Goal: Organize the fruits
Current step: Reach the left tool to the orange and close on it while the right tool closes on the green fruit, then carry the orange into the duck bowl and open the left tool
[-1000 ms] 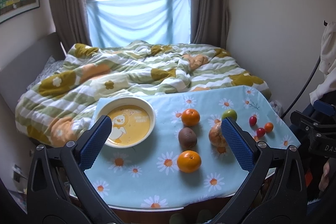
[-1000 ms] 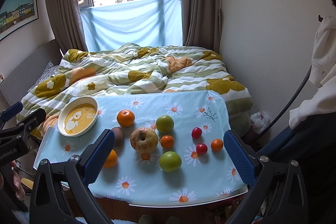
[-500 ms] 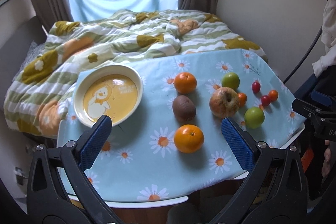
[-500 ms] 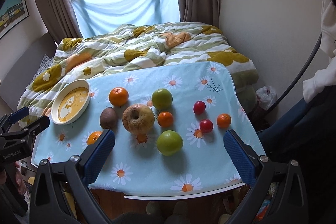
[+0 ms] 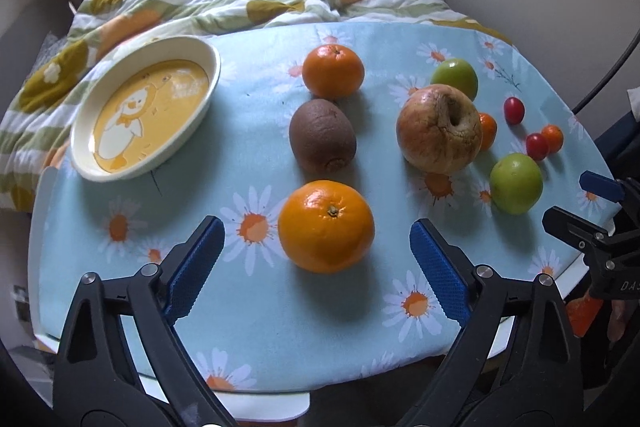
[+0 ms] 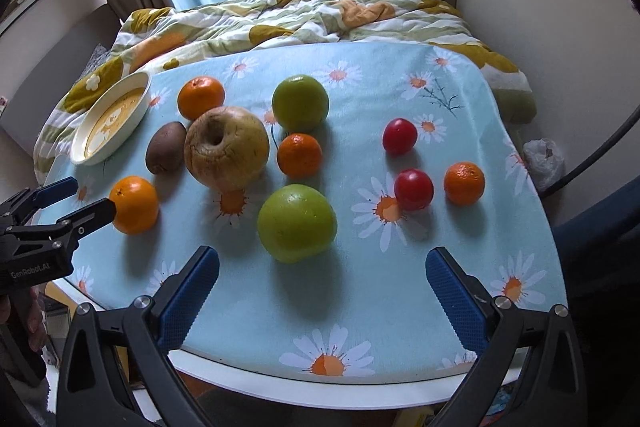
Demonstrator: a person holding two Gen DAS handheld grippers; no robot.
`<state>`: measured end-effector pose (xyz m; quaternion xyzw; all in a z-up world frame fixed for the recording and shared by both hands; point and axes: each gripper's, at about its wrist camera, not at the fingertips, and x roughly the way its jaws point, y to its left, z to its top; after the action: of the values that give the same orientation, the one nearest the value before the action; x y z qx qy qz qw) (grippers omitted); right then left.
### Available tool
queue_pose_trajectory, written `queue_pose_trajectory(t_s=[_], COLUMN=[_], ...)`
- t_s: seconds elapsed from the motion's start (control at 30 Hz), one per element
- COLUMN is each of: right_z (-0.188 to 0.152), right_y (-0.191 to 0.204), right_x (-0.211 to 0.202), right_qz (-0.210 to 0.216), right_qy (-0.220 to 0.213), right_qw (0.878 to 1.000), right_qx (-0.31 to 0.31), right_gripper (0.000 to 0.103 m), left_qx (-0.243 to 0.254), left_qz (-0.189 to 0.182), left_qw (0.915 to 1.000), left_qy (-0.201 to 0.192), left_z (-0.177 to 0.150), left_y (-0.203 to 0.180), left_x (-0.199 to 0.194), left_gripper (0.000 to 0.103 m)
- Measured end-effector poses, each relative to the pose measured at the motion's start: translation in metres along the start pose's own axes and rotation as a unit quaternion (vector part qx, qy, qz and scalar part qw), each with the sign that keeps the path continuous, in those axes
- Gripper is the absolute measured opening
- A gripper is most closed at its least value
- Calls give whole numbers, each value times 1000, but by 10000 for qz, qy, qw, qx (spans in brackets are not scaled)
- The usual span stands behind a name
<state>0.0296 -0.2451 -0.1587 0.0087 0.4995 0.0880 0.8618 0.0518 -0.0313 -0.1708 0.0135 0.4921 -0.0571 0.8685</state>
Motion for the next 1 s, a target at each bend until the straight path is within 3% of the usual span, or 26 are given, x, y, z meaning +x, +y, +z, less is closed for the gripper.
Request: queue_pose_trajectory(t_s=[0.07,0.2,0.27,0.37,0.7,1.0], right_z=[-3,-5,-4,-2,6,10], right_y=[1,3,5,9,19,21], right_x=[8,20,26,31,43,46], right_qz=[73,217,279,448,539,415], right_qy=[28,71,119,157,258,245], right_qw=[9999,9990,9983,9971,9944,9937], right_qx=[-134,-377,-500,-596,-868,-1011], right_gripper=[103,97,94,90,74,50], left_qx=[-44,-177,-232,-359,-434,-613], left_qz=[57,149,195,136,283,400], left_qw=[10000,9996,9993,9988,9983,9970], left_qy=[62,166,223,308,255,267], left_z=[-2,-7,-8,-12,-19,-25], left_y=[-4,-6,-5,-4,-5,0], left_x=[9,26,32,37,33,27], left_gripper=[92,89,77,67,67,66])
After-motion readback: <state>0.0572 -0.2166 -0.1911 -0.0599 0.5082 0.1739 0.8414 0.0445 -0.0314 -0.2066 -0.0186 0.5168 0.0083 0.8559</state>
